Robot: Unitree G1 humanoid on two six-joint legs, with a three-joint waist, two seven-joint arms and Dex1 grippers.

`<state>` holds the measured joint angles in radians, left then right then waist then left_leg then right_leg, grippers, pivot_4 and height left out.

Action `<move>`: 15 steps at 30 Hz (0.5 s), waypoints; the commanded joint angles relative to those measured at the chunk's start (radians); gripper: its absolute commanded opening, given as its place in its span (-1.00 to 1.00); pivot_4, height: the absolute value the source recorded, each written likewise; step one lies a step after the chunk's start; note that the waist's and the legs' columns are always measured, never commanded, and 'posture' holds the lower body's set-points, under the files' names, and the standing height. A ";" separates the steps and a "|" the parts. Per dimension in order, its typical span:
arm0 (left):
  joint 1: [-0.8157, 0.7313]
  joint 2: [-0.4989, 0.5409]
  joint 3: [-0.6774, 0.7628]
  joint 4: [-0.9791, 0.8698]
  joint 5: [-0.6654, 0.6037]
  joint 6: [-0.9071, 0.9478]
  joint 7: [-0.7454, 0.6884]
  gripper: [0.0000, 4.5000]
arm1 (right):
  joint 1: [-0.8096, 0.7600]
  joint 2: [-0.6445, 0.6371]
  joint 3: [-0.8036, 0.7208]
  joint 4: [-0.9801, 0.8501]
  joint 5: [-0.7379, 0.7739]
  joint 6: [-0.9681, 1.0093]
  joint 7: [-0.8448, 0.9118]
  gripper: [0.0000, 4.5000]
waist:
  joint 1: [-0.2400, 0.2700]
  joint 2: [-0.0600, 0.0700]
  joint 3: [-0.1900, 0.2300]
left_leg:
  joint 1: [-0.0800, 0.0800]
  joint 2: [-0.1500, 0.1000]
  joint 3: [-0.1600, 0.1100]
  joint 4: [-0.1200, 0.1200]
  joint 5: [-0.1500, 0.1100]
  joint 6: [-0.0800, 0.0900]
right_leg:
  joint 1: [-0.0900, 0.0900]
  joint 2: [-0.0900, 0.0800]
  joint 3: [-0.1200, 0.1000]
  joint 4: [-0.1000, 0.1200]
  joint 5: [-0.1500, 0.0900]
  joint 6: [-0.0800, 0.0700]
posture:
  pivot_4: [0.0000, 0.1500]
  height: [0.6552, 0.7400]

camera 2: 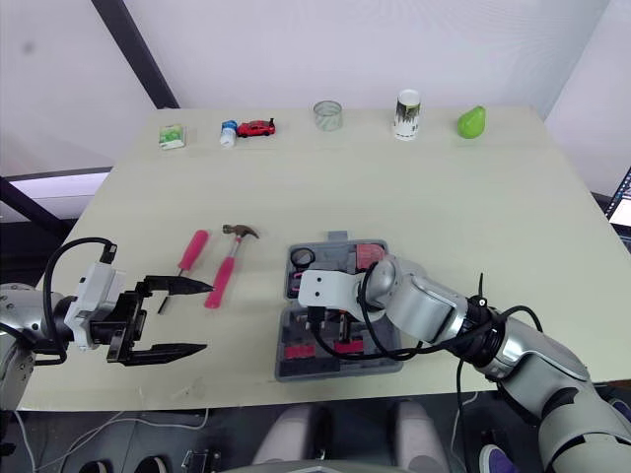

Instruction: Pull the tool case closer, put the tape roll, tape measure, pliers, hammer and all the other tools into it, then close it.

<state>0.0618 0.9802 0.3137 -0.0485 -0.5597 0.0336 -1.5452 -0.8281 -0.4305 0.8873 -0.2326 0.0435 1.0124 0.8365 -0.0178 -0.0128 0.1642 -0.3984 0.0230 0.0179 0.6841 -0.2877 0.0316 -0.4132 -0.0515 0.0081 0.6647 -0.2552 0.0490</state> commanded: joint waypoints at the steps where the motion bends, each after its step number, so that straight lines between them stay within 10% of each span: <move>1: 0.021 0.014 0.043 -0.012 -0.024 -0.015 -0.039 1.00 | -0.026 0.007 0.000 0.004 -0.030 -0.034 0.003 -0.99 | 0.000 0.000 0.000 | 0.000 0.000 0.000 0.000 0.000 0.000 | 0.000 0.000 0.000 0.000 0.000 0.000 | 1.00 1.00; 15: 0.035 0.004 0.055 -0.023 -0.030 -0.009 -0.020 1.00 | -0.008 0.089 0.002 0.099 -0.088 -0.117 0.004 -0.99 | -0.002 0.000 0.000 | 0.000 0.000 0.000 0.000 0.000 0.000 | 0.000 0.000 -0.001 0.000 0.000 0.000 | 1.00 1.00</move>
<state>0.0951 0.9791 0.3437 -0.0537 -0.5715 0.0340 -1.5447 -0.8343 -0.3550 0.9070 -0.1282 -0.0311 0.9234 0.8440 -0.0199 -0.0128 0.1643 -0.3984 0.0229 0.0176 0.6839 -0.2877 0.0316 -0.4132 -0.0513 0.0076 0.6649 -0.2552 0.0489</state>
